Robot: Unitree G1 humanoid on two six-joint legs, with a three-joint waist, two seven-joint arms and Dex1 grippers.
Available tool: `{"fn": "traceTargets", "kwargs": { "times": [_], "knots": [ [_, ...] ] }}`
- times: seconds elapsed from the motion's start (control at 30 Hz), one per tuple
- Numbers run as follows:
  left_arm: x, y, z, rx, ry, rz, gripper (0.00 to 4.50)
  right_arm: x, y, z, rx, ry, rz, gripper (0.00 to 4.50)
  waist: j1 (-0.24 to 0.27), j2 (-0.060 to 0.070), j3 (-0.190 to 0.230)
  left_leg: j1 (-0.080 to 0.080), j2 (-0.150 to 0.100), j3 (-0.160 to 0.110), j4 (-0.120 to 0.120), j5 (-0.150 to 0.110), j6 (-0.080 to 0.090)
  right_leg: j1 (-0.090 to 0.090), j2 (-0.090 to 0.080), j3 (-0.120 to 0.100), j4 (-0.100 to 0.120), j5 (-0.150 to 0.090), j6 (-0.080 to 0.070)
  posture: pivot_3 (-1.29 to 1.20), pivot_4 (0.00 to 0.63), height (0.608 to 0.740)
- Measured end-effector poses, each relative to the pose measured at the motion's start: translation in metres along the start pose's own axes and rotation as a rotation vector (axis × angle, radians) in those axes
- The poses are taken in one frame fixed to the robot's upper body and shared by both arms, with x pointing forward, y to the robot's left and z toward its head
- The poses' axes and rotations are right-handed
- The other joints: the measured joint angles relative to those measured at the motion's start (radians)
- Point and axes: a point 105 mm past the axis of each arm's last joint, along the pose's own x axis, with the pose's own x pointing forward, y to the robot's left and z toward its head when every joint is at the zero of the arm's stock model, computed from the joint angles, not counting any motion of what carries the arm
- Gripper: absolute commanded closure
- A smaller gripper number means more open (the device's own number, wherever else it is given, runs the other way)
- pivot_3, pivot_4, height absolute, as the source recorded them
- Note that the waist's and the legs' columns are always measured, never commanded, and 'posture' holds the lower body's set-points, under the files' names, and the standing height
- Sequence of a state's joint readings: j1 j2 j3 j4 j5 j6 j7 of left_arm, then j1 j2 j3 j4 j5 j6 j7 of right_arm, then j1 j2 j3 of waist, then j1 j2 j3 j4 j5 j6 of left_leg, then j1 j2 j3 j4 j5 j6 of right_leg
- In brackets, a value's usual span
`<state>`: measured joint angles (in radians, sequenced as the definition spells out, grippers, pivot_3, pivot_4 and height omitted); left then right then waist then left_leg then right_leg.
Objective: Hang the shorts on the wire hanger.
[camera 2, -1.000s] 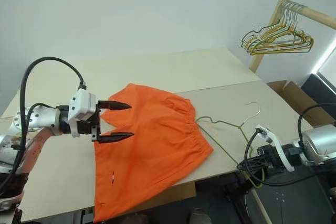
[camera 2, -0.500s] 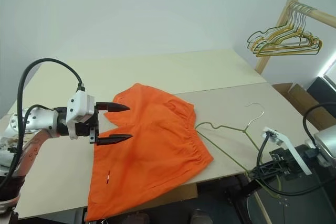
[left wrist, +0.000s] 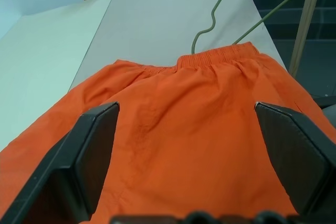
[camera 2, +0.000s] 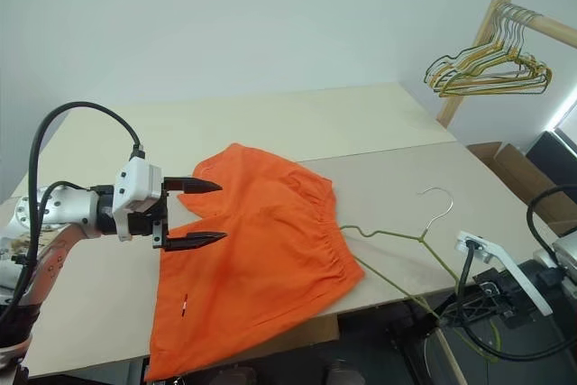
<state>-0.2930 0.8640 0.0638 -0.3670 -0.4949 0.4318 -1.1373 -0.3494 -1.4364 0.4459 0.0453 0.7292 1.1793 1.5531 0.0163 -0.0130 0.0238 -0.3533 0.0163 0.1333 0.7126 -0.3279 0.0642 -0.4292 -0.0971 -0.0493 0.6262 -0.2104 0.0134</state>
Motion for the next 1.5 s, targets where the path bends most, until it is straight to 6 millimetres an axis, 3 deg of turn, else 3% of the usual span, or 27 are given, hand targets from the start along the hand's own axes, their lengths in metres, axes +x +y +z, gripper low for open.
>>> {"fn": "traceTargets", "kwargs": {
  "times": [0.3,0.57,0.73,0.83,0.97,1.1,1.27,1.5],
  "knots": [
    [-0.002,-0.001,0.001,0.017,0.006,0.0,0.01,0.008,-0.003,0.027,-0.044,-0.074,0.052,4.5,0.006,0.0,0.0,0.0,0.0,0.0,0.0,0.0,0.0,0.0,0.0,0.0,0.0,0.0,0.0,0.1,0.0,0.74],
    [-0.002,-0.001,0.001,0.019,0.009,0.001,0.01,0.025,-0.005,0.024,-0.04,-0.023,0.095,4.5,0.027,0.0,0.0,0.0,0.0,0.0,0.0,0.0,0.0,0.0,0.0,0.0,0.0,0.0,0.0,0.11,0.0,0.74],
    [-0.002,0.001,0.002,0.031,0.011,0.005,0.01,0.033,-0.014,0.044,0.007,-0.089,0.114,4.5,0.024,0.0,0.0,0.0,0.0,0.0,0.001,0.0,0.0,0.001,0.001,0.0,0.0,0.0,0.0,0.11,0.0,0.74],
    [-0.002,0.001,0.002,0.033,0.012,0.005,0.01,0.032,-0.013,0.044,0.016,-0.099,0.125,4.5,0.029,0.001,0.0,-0.001,0.0,-0.001,0.001,0.0,0.0,0.0,0.001,-0.001,0.0,0.0,0.0,0.12,0.0,0.74],
    [-0.003,0.002,0.0,0.038,0.018,0.011,0.01,0.024,0.005,0.03,-0.034,-0.089,0.178,4.5,0.041,0.001,0.0,-0.002,0.0,-0.004,0.0,-0.001,0.0,0.001,0.001,-0.004,-0.001,0.0,0.0,0.12,0.0,0.74],
    [-0.003,0.002,0.001,0.045,0.015,0.01,0.01,0.018,0.015,0.034,-0.096,-0.163,0.245,4.5,0.041,0.001,0.0,0.0,0.0,-0.003,0.001,-0.002,0.001,0.003,0.001,-0.002,-0.001,0.0,0.0,0.11,0.0,0.74],
    [-0.003,0.002,0.0,0.05,0.014,0.005,0.01,0.028,0.007,0.026,-0.139,-0.081,0.177,4.5,0.042,0.001,0.0,0.0,0.0,-0.003,0.001,-0.002,0.002,0.003,0.0,-0.003,-0.001,0.0,0.0,0.11,0.0,0.74],
    [-0.002,0.004,0.0,0.054,0.009,0.005,0.01,0.052,-0.006,0.04,-0.112,-0.02,0.135,4.5,0.034,0.0,0.0,-0.001,0.0,-0.003,0.002,-0.002,0.001,0.003,0.001,-0.003,-0.001,0.0,0.001,0.12,0.0,0.74]
  ]
}}
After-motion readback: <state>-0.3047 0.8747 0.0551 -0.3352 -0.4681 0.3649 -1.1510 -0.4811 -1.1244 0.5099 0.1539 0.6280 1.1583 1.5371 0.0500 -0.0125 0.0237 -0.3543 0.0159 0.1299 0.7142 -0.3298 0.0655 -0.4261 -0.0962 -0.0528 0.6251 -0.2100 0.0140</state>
